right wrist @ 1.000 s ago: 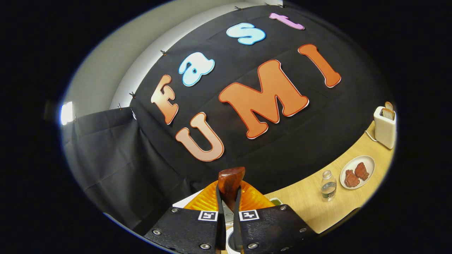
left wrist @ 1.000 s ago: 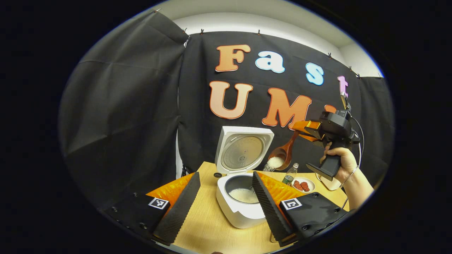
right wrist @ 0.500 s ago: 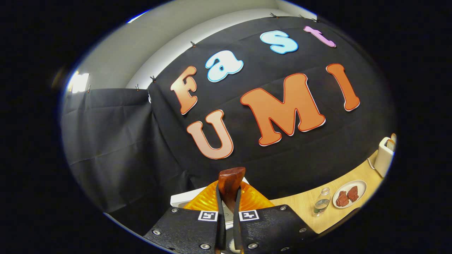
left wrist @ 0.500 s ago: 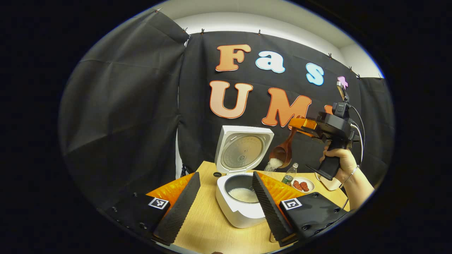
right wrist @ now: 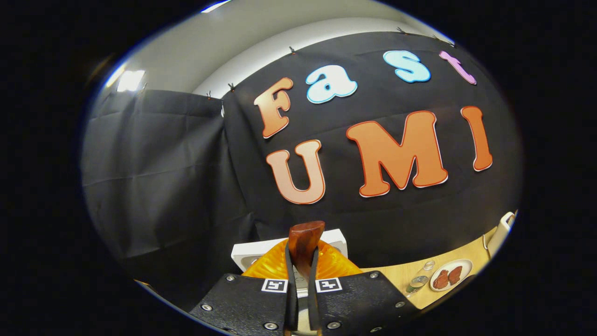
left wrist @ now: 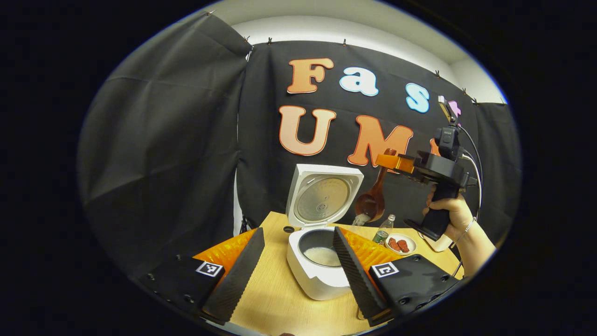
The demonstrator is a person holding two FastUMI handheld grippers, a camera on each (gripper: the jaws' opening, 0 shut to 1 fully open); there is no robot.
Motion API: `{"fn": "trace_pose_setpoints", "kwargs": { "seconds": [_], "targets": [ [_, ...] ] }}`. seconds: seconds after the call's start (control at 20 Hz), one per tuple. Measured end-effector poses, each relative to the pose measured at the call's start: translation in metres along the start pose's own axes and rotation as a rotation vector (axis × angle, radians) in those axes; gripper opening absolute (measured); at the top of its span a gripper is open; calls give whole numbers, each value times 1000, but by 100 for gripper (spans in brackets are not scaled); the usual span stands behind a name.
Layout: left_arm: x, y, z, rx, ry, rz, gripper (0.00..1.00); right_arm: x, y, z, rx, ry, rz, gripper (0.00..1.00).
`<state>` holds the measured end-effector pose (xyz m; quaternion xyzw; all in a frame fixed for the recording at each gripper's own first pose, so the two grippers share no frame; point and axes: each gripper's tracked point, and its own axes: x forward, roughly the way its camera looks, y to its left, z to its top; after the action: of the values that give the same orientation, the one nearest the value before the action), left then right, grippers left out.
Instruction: Close the left gripper, press the button to open the rice cooker; take a wooden spoon from the chopstick holder with the right hand, scoop a spoonful of rice and pour it into the rice cooker, then put the wooden spoon back into the chopstick holder.
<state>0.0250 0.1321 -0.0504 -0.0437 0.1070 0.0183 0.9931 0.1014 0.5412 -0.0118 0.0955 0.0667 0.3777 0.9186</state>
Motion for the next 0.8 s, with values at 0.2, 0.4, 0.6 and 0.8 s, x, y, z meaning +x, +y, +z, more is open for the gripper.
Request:
{"fn": "trace_pose_setpoints", "kwargs": {
  "seconds": [0.2, 0.4, 0.6, 0.8],
  "targets": [
    [-2, 3, -2, 4, 2, 4, 100, -2, 14, -4, -78, 5, 37, 7],
    [-3, 5, -4, -2, 8, 7, 100, -4, 25, -9, -216, 4, 54, 7],
    [-5, 7, -5, -1, 10, 7, 100, -7, 27, -19, -217, 21, 64, 7],
    [-7, 7, -3, -9, -1, 12, 100, -21, 10, -16, -149, 32, 53, 7]
  ]
}}
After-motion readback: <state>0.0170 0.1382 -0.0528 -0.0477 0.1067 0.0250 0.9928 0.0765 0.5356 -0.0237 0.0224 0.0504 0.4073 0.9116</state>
